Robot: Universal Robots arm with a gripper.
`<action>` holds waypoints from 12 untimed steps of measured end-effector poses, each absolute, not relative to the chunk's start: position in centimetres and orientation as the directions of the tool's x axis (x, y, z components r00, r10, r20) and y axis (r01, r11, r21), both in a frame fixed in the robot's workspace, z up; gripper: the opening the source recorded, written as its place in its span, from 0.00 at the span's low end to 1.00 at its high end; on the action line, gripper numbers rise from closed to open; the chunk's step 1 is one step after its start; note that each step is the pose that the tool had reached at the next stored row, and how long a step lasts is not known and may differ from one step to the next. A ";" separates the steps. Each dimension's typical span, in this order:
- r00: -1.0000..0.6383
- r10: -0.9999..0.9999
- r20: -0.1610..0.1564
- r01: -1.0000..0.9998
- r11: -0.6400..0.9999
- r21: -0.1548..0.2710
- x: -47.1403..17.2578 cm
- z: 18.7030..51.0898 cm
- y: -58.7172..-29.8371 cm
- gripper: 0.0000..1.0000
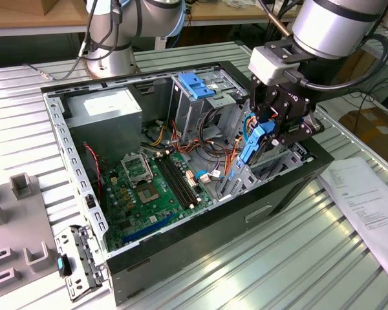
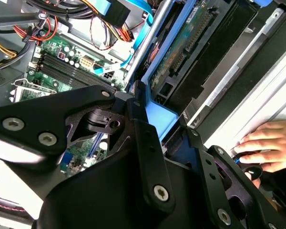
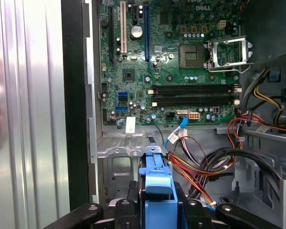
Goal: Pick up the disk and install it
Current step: 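Insert the disk into the insertion slot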
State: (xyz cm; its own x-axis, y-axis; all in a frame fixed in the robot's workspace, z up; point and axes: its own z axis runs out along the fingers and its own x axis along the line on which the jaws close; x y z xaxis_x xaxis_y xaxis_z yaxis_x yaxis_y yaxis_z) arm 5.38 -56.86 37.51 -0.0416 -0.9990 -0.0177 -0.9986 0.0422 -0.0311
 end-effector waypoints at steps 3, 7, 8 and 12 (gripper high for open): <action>-0.042 -0.999 -0.018 -0.999 0.042 -0.031 5.4 37.1 -56.9 0.37; -0.042 -0.999 -0.018 -0.999 0.042 -0.031 5.4 36.4 -56.9 0.37; -0.042 -0.999 -0.018 -0.999 0.042 -0.031 5.4 36.3 -56.9 0.37; -0.042 -0.999 -0.018 -0.999 0.042 -0.031 5.4 36.2 -56.9 0.37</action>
State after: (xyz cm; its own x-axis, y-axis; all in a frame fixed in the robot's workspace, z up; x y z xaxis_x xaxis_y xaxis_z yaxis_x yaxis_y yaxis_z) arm 5.38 -56.86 36.18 -0.0417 -0.9990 -0.0177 -0.9986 0.0422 -0.0305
